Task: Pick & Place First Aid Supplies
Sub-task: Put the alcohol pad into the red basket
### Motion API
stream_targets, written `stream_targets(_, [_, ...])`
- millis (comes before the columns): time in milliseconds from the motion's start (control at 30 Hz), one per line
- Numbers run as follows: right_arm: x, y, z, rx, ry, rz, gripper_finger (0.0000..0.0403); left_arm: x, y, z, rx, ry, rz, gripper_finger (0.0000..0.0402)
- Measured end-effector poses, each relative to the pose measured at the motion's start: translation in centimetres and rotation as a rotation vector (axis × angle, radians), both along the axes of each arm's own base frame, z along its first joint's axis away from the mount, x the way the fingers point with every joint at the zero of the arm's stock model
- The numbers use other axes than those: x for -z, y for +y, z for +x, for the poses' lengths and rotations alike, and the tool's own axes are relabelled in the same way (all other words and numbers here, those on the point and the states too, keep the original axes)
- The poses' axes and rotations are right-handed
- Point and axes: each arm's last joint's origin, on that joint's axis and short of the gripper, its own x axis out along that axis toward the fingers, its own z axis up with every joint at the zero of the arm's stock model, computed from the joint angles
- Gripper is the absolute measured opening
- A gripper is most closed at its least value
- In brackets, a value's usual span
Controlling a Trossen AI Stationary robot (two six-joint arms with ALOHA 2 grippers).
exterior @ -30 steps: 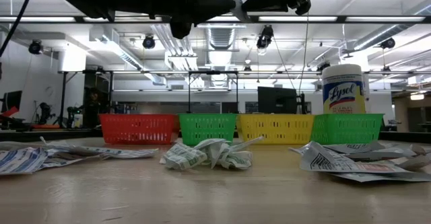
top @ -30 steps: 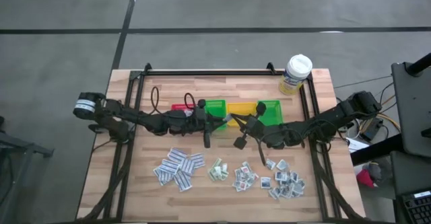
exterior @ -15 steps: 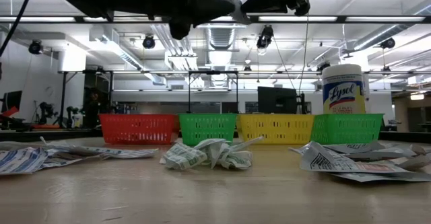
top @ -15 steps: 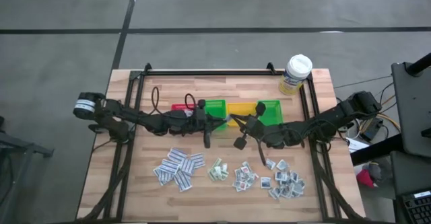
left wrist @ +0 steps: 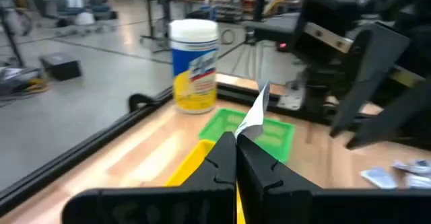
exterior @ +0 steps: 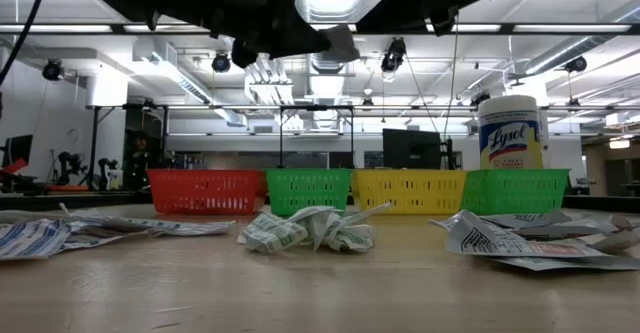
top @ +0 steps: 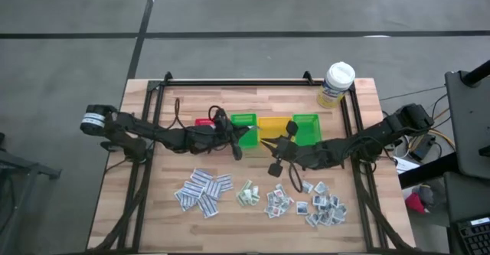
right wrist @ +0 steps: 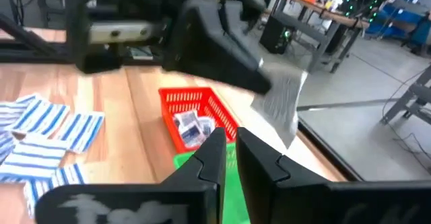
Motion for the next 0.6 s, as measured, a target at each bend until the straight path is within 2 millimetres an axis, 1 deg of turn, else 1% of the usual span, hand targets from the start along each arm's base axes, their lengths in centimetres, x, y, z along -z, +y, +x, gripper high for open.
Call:
stream_targets(200, [0.3, -0.1, -0.3, 0.009, 0.038, 0.009, 0.0078, -0.4, 0.2, -1.0, -0.050, 0.068, 0.012, 0.0000])
stream_targets(333, [0.4, 0.0, -0.7, 0.002, 0.075, -0.003, 0.0100, -0.2, 0.5, -2.3, -0.144, 0.185, 0.012, 0.0000])
stream_targets(600, [0.9, 0.5, -1.4, -0.024, 0.166, -0.037, 0.0124, 0.5, 0.9, -5.0, -0.242, 0.390, -0.022, 0.0000])
